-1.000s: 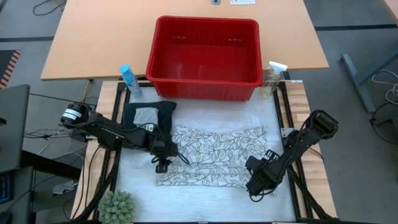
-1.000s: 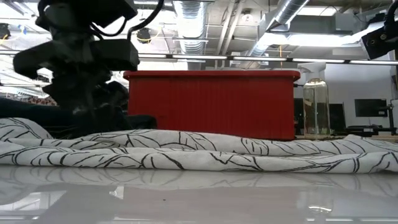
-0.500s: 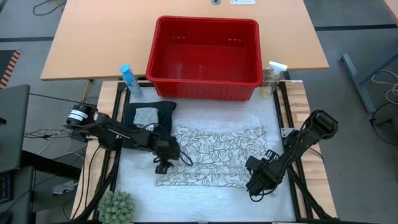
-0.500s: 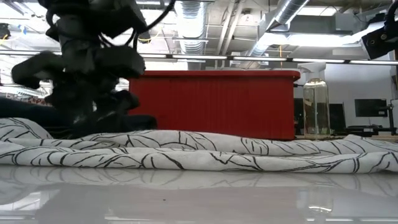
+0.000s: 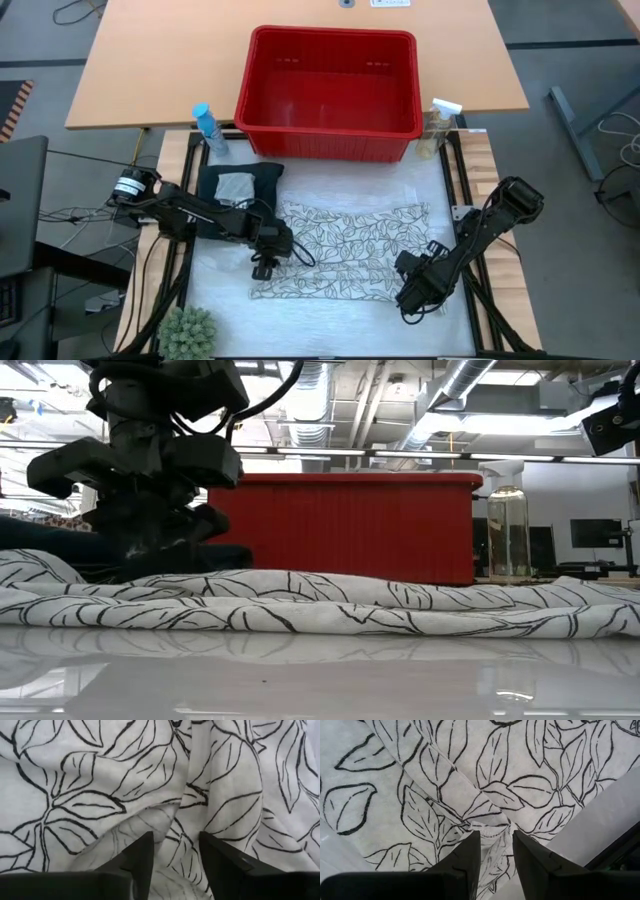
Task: Fold Laundry from Bin
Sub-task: Fold the white patterned shirt
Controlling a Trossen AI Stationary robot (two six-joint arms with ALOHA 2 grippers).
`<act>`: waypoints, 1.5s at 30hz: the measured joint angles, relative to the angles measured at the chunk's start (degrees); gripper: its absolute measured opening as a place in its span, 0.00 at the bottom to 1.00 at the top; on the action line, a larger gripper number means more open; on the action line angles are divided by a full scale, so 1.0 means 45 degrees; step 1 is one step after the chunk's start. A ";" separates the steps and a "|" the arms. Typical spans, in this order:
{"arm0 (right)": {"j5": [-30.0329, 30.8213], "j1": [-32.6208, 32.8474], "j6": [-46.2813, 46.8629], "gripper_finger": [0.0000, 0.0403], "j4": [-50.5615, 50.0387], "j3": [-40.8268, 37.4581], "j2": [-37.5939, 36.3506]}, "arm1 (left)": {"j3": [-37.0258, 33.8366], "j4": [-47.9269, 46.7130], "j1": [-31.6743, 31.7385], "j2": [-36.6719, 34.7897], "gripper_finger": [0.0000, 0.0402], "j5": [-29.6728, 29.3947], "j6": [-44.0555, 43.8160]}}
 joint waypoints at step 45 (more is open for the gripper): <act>0.0019 0.0010 -0.0034 0.34 -0.0004 0.0000 0.0000 | 0.2317 -0.4771 -0.0034 -0.0092 0.00 -0.2162 -0.2008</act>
